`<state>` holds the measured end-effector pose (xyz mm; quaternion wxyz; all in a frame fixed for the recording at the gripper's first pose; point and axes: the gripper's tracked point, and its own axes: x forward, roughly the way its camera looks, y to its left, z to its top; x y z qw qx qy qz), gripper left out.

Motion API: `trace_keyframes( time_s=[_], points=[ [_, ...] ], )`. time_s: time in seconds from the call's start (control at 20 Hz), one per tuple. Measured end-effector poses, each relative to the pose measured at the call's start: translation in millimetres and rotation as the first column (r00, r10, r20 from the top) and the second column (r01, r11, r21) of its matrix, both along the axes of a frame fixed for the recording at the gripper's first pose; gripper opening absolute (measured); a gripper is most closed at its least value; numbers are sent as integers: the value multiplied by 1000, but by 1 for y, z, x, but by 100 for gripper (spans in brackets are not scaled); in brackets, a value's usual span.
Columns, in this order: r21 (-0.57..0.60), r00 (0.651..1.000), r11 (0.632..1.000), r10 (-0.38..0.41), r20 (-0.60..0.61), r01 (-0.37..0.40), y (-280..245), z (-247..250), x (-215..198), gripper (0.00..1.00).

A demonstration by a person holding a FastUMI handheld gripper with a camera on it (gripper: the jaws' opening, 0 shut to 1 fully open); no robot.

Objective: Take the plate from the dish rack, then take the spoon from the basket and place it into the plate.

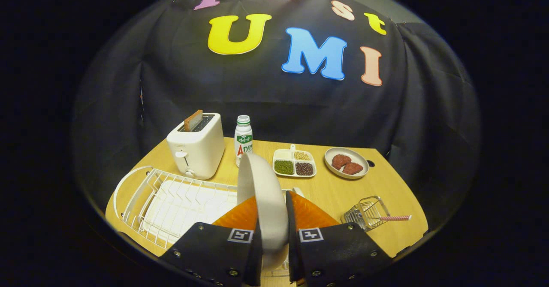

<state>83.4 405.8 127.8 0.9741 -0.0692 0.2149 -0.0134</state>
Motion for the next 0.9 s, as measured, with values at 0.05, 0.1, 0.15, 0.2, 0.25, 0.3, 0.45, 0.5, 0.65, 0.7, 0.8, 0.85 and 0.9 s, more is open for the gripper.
trace_keyframes(
  time_s=[0.05, 0.1, 0.15, 0.2, 0.25, 0.3, 0.45, 0.5, 0.65, 0.7, 0.8, 0.85, 0.9],
  points=[
    [9, 1000, 1000, 6, 12, -6, 2, 3, 3, 20],
    [7, 1000, 1000, 2, 16, -2, 2, 5, 4, 20],
    [4, 1000, 1000, 0, 15, 0, 2, 7, 3, 20],
    [9, 1000, 1000, -1, 21, 1, 2, 10, 1, 20],
    [16, 1000, 1000, -5, 30, 4, 1, 15, -2, 20],
    [23, 999, 1000, -10, 40, 9, -1, 20, -6, 20],
    [42, 996, 999, -32, 87, 28, -10, 41, -21, 20],
    [52, 994, 998, -41, 100, 36, -14, 47, -28, 20],
    [75, 990, 996, -57, 131, 47, -23, 62, -53, 20],
    [74, 988, 996, -61, 139, 51, -28, 65, -63, 20],
    [80, 987, 995, -66, 147, 55, -34, 68, -80, 20],
    [91, 987, 994, -69, 148, 56, -36, 68, -89, 20],
    [99, 987, 993, -72, 147, 58, -38, 66, -99, 20]
  ],
)
